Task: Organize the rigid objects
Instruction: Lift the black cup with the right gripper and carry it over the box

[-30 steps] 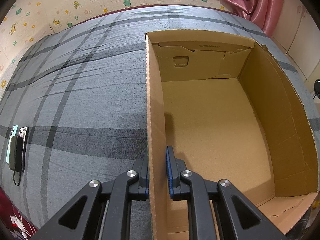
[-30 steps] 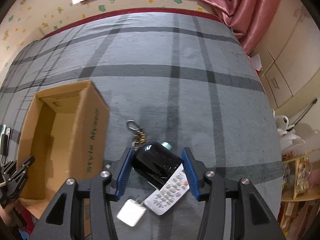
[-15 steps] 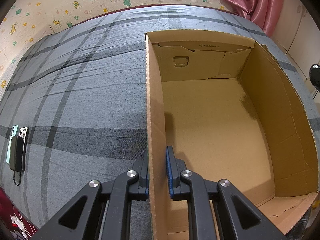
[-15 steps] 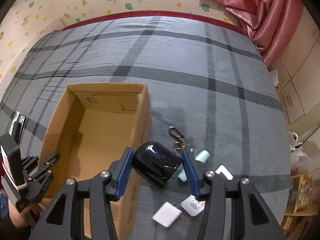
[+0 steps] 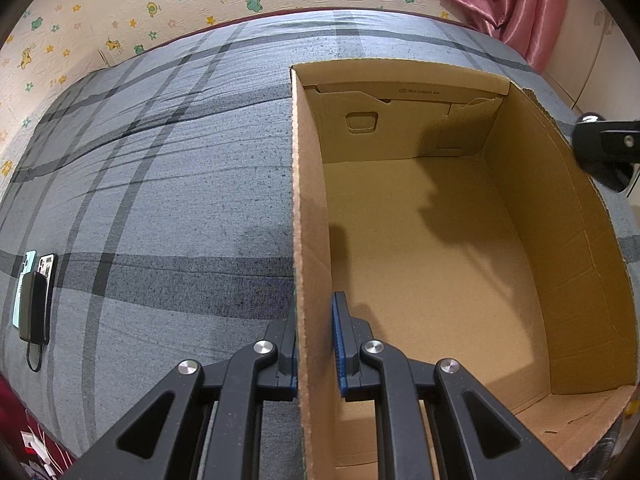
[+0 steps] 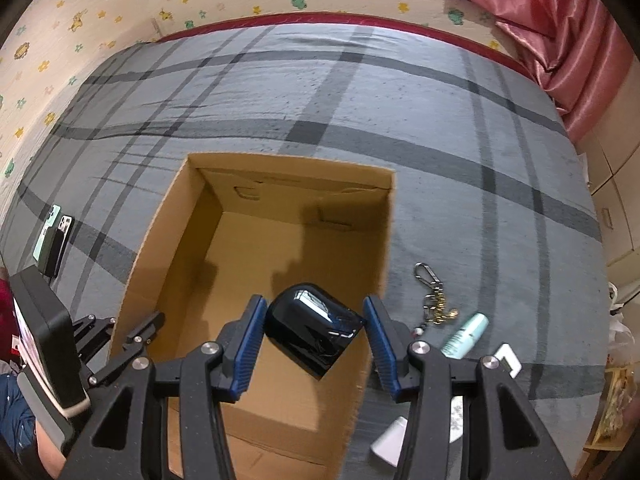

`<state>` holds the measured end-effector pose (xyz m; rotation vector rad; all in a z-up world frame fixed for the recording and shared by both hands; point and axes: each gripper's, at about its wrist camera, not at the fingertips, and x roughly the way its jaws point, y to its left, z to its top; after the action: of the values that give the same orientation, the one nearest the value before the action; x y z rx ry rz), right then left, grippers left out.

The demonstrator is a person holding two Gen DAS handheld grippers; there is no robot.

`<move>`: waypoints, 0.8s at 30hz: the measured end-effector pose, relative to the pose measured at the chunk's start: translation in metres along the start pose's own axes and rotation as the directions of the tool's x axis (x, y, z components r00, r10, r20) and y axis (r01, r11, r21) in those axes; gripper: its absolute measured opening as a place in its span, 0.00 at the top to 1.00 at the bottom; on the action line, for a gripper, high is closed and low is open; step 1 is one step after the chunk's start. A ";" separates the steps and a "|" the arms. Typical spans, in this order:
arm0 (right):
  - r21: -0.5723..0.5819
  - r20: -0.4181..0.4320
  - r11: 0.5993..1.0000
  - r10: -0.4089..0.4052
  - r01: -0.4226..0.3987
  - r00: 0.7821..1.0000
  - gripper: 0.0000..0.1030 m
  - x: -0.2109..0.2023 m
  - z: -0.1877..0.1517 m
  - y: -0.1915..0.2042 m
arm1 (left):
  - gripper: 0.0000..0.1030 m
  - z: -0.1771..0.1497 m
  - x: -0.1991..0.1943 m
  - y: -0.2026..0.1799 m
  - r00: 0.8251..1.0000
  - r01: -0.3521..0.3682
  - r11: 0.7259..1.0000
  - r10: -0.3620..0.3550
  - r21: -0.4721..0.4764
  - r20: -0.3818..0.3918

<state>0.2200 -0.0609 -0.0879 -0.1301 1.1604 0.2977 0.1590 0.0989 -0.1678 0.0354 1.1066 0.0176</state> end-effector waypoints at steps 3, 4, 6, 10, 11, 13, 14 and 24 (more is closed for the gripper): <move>-0.003 -0.014 1.000 0.013 -0.013 1.000 0.48 0.011 0.000 0.009 | 0.87 0.000 0.000 0.000 1.000 -0.001 1.000 0.001 0.001 0.000; -0.003 -0.016 1.000 0.014 -0.014 1.000 0.48 0.013 0.000 0.011 | 0.87 0.000 0.000 0.000 1.000 -0.002 1.000 0.002 0.002 -0.001; 0.000 -0.028 1.000 0.024 -0.024 0.999 0.48 0.022 0.000 0.016 | 0.87 0.000 0.000 0.000 1.000 -0.002 1.000 0.002 0.001 -0.001; 0.002 -0.050 1.000 0.026 -0.026 0.998 0.48 0.039 -0.003 0.023 | 0.87 0.000 0.000 -0.001 1.000 -0.006 1.000 0.006 0.003 0.000; 0.003 -0.056 1.000 0.025 -0.025 0.998 0.48 0.043 -0.003 0.024 | 0.87 0.000 0.000 -0.001 1.000 -0.007 1.000 0.007 0.005 0.000; 0.010 -0.068 0.999 0.034 -0.033 0.997 0.48 0.052 -0.005 0.026 | 0.87 0.000 0.000 -0.002 1.000 -0.010 1.000 0.010 0.007 -0.001; 0.011 -0.072 0.999 0.033 -0.032 0.997 0.48 0.056 -0.006 0.027 | 0.87 0.001 0.000 -0.002 1.000 -0.010 1.000 0.010 0.008 -0.002; -0.003 -0.137 1.000 0.018 -0.019 0.990 0.48 0.096 -0.014 0.046 | 0.87 0.001 0.000 -0.002 1.000 -0.012 1.000 0.012 0.007 -0.003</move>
<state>0.2291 -0.0046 -0.1793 -0.1456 1.2975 0.3116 0.1600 0.0967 -0.1677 0.0484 1.1095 0.0243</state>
